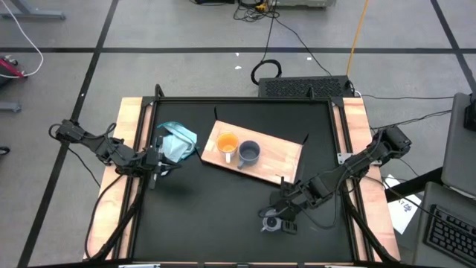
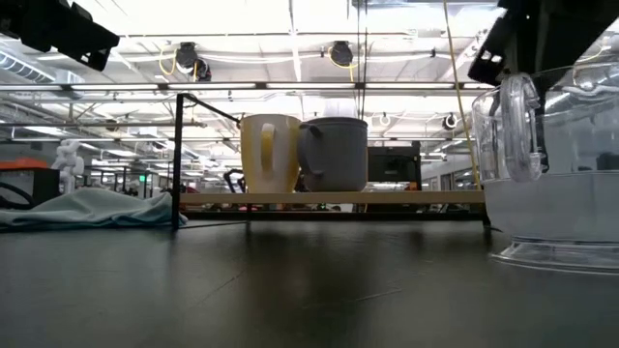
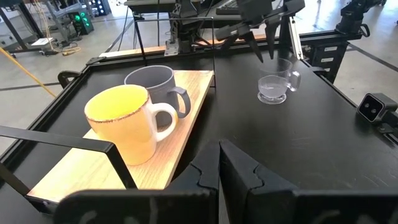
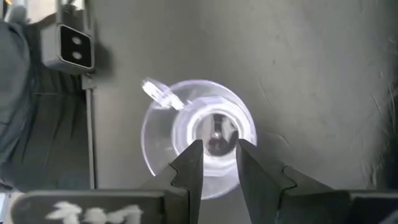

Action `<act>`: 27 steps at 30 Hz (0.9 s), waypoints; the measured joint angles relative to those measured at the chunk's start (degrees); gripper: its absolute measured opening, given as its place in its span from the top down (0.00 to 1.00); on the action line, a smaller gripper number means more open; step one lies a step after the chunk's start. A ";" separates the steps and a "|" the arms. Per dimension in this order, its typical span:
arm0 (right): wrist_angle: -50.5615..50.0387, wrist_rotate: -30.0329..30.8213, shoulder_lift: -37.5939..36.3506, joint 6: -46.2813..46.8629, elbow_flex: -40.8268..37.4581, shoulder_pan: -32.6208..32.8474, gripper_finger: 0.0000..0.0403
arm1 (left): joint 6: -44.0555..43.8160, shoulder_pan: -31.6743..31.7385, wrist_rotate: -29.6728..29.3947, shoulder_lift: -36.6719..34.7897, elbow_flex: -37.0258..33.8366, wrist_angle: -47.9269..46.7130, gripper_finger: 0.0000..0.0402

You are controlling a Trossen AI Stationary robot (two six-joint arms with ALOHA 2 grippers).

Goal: Stack small to large cups/mugs on shelf
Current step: Put the transparent cup on the shelf

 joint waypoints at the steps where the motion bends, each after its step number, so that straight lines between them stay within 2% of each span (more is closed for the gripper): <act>1: 0.39 0.00 0.00 -0.46 0.00 -0.07 0.78 | 0.01 0.00 0.01 0.00 0.00 0.01 0.97; 12: -0.82 -0.20 0.42 -3.82 0.00 -3.03 0.78 | -0.16 0.02 0.74 -0.02 0.00 0.00 0.97; 20: -0.65 -4.67 4.33 -5.97 -0.03 -3.62 0.78 | -0.01 0.00 1.49 0.00 0.00 -0.30 0.97; 27: -0.73 -6.07 4.98 -7.07 -0.02 -3.74 0.78 | 0.01 0.00 1.53 0.00 0.00 -0.30 0.97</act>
